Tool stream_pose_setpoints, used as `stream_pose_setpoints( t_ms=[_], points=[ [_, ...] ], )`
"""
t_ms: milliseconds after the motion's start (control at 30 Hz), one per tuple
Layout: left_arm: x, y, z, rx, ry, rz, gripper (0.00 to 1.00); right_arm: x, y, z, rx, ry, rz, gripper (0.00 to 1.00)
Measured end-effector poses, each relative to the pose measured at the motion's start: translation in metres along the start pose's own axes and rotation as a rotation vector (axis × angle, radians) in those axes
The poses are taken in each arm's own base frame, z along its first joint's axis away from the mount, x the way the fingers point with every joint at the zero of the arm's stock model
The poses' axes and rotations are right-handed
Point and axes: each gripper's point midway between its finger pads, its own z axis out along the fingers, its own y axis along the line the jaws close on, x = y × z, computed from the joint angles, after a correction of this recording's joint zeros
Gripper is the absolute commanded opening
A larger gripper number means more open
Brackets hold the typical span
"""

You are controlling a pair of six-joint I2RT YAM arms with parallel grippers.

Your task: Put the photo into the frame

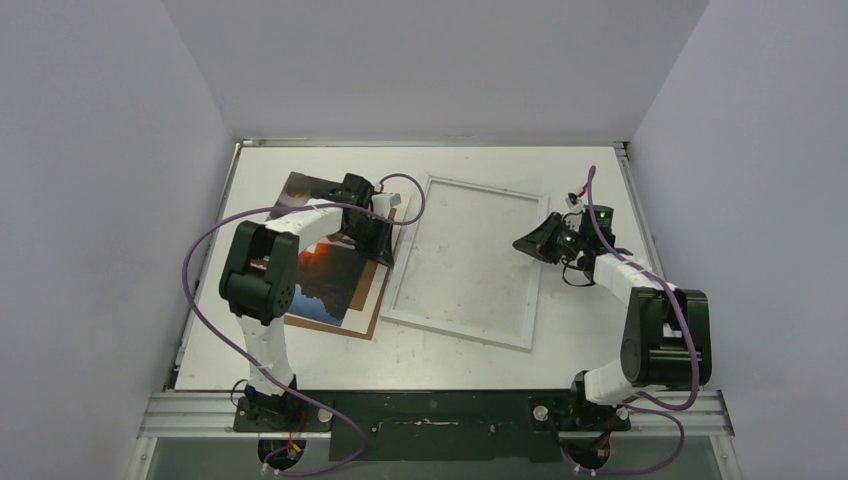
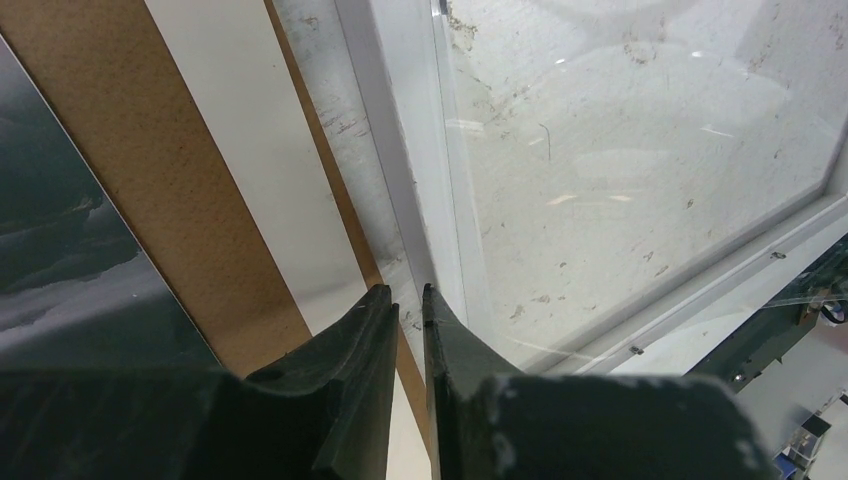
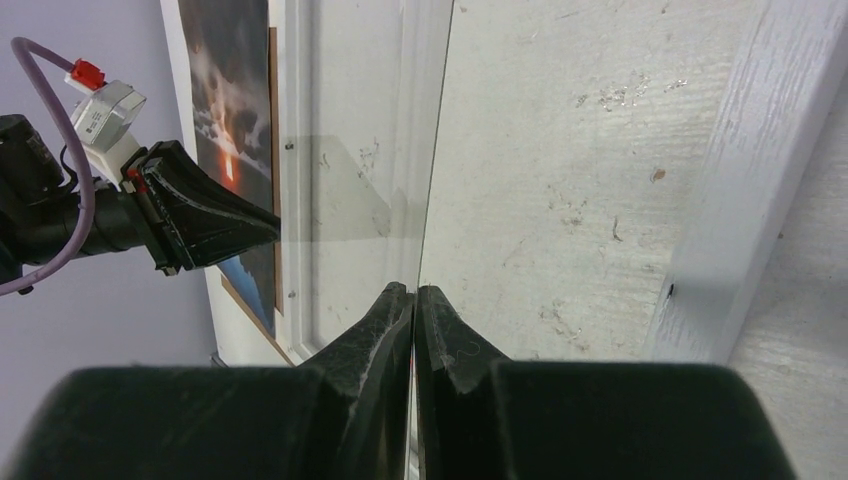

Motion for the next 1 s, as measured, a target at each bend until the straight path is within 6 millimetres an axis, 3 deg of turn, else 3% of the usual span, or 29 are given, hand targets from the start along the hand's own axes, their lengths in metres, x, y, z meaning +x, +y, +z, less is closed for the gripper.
stream_pose_setpoints(
  t_ms=[1000],
  points=[
    [0.000,0.000,0.000,-0.001,0.000,0.009,0.14,0.006,-0.015,-0.003,0.025,-0.002,0.056,0.05]
  ],
)
